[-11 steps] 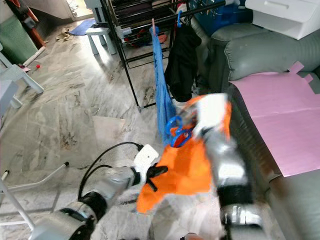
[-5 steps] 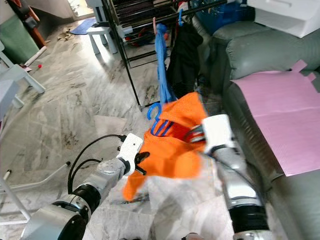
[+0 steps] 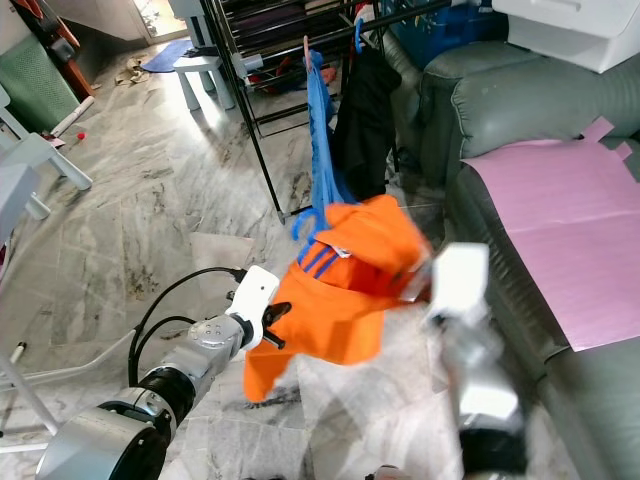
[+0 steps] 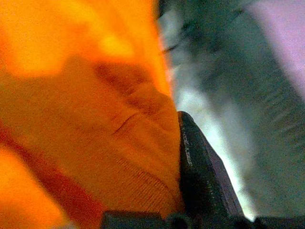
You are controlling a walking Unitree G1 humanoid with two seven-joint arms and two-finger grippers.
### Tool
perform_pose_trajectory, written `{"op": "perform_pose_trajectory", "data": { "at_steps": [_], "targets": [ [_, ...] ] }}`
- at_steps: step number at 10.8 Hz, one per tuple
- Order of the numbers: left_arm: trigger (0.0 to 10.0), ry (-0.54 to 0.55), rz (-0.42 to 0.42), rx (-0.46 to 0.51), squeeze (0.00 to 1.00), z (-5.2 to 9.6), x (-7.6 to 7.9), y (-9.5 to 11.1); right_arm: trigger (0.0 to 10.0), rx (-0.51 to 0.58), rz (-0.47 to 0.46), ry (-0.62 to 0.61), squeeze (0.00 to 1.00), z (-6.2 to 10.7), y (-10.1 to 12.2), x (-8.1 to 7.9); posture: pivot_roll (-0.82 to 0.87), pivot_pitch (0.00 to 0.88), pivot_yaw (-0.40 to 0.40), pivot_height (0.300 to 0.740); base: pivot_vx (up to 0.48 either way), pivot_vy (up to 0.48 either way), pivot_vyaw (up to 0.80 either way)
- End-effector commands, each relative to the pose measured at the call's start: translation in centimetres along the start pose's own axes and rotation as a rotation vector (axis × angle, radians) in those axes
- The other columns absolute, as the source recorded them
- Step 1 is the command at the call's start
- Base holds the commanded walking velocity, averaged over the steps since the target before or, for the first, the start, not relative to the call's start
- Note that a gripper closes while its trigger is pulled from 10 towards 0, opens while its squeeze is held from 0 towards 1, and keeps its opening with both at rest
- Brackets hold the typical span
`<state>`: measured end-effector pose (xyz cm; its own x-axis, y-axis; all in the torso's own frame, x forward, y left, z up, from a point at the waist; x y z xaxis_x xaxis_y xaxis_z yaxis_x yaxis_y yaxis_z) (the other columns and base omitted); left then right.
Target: Hang hanger
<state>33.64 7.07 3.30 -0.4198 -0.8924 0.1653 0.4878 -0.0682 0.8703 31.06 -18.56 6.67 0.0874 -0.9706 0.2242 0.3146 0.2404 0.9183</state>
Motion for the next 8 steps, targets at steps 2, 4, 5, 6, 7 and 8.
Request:
{"op": "perform_pose_trajectory", "data": {
  "at_steps": [2, 4, 5, 6, 7, 8],
  "targets": [
    [10.0, 0.055, 0.04, 0.038, 0.0, 0.2, -1.2, 1.0, 1.0, -0.002, 0.088, 0.294, 0.0, 1.0, -0.5, -5.1, -0.24, 0.1, 0.176, 0.74, 0.0, 0.0, 0.0],
    [10.0, 0.044, 0.038, 0.042, 0.0, 0.0, -0.8, 1.2, 2.0, -0.012, 0.129, 0.433, 0.0, 1.6, -0.6, -7.4, -0.24, 0.096, 0.174, 0.74, 0.0, 0.0, 0.0],
    [10.0, 0.037, 0.023, 0.042, 0.0, 0.0, -0.7, 1.2, 10.0, -0.006, 0.202, 0.483, 0.0, 1.8, -0.7, -8.0, -0.24, 0.093, 0.174, 0.74, 0.0, 0.0, 0.0],
    [10.0, 0.029, -0.001, 0.04, 0.0, 0.0, -0.6, 1.1, 10.0, 0.034, 0.332, 0.525, 0.15, 1.9, -0.3, -8.0, -0.23, 0.088, 0.173, 0.74, 0.0, 0.0, 0.0],
    [10.0, 0.033, -0.005, 0.04, 0.0, 0.1, -0.7, 1.1, 10.0, 0.034, 0.335, 0.516, 1.0, 1.8, -0.2, -7.6, -0.23, 0.085, 0.173, 0.74, 0.0, 0.0, 0.0],
    [10.0, 0.044, 0.006, 0.043, 0.0, 0.1, -0.9, 1.1, 10.0, 0.003, 0.393, 0.5, 1.0, 1.7, -1.1, -7.0, -0.23, 0.083, 0.174, 0.74, 0.0, 0.0, 0.0]
  ]
}}
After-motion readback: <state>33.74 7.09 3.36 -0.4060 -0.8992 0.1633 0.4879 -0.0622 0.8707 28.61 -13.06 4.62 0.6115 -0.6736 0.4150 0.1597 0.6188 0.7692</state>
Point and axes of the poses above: a point about 5 cm out from each wrist's last joint towards the gripper, its own z axis pointing back from the gripper into the wrist, its own y axis along the axis of the wrist's last joint, x = y × z, the point moved 1 cm from there along -z, pointing out of the wrist towards the gripper, and after that the axes turned 14 degrees about z, right-handed, at the moved point
